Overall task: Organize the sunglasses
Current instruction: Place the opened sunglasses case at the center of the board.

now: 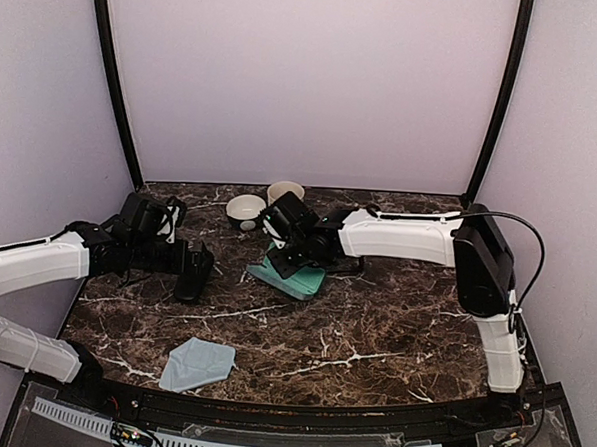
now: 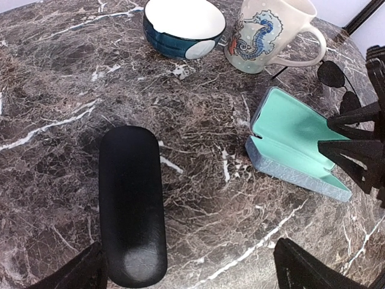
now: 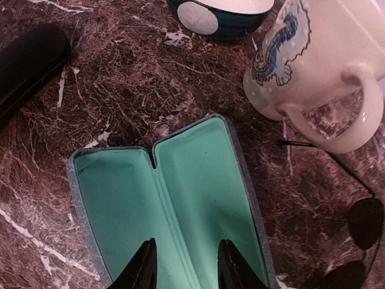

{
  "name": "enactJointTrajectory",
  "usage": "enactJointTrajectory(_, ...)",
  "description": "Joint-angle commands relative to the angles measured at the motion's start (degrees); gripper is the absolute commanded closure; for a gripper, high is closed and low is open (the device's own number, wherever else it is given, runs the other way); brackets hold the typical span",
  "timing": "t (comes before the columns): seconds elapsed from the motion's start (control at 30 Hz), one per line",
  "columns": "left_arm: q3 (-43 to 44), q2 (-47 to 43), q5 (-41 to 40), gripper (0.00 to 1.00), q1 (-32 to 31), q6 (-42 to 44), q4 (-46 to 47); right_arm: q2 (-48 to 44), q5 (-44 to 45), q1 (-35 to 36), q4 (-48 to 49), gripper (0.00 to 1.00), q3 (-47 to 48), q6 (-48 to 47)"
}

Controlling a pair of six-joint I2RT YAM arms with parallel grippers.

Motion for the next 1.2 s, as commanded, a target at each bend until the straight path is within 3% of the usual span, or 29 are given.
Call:
enactJointTrajectory(0.0, 0.0, 0.0, 0.7, 0.02, 0.4, 0.4, 1.3, -2.2, -14.1, -2.3, 5.1, 0.66, -3.7, 11.6)
enactJointTrajectory(0.27, -0.4, -0.1, 1.1, 0.02, 0.4, 0.3, 1.6, -2.7, -18.8, -1.3, 7.7, 0.71, -7.4, 14.3)
enactJointTrajectory(0.8, -1.0, 0.1, 1.3, 0.02, 0.3, 0.3, 0.5, -1.1, -0.6, 6.5, -2.3, 0.69, -4.7, 10.4)
enactJointTrajectory(0.9, -1.9, -1.1, 0.9, 0.02, 0.3, 0.3, -1.6, -3.9, -3.7, 6.8, 0.7, 0.66, -7.1, 9.3)
enactJointTrajectory(1.17, -10.8, -9.8, 1.2, 0.08, -5.2, -8.1, -6.6, -9.6, -24.7, 7.6, 12.5, 0.56, -16.0, 10.2)
